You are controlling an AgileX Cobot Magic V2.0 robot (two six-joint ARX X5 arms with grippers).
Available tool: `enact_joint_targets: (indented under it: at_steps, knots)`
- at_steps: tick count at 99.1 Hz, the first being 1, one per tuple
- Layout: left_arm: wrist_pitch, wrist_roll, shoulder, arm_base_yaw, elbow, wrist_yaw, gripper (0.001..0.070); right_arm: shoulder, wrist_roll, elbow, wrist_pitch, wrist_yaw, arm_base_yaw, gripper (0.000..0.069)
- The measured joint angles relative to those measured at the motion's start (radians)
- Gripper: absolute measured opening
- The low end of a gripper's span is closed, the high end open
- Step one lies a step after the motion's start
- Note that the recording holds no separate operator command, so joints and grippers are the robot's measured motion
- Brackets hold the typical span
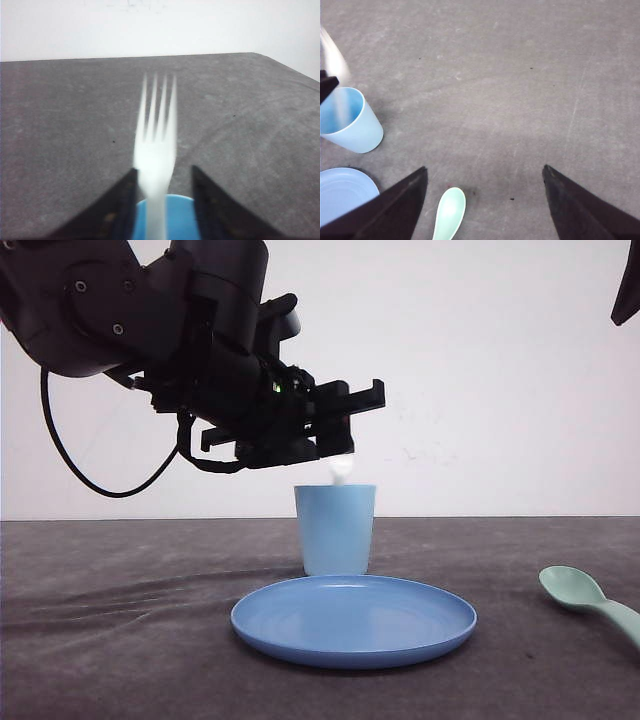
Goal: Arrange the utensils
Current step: 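Open the left gripper to drop the fork into the blue cup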
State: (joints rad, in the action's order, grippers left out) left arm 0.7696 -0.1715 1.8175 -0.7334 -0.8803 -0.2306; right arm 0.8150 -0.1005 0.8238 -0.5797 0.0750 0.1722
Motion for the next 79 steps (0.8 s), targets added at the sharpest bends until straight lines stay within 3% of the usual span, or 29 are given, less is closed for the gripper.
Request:
enact_joint_targets:
  at_steps: [17,35,79]
  knots:
    - [-0.033,0.0,-0.046,0.0,0.0,0.0,0.0277,0.0,0.0,0.0,-0.005,0.0,0.0,0.0457]
    - [-0.148,0.0,-0.209,0.0,-0.001,0.0,0.0277,0.0,-0.002,0.0,-0.064,0.003,0.01,0.0457]
    - [-0.834,0.034,-0.7,-0.004,-0.003,0.0,0.0277,0.056,-0.142,0.0,-0.285,0.003,0.172,0.0457]
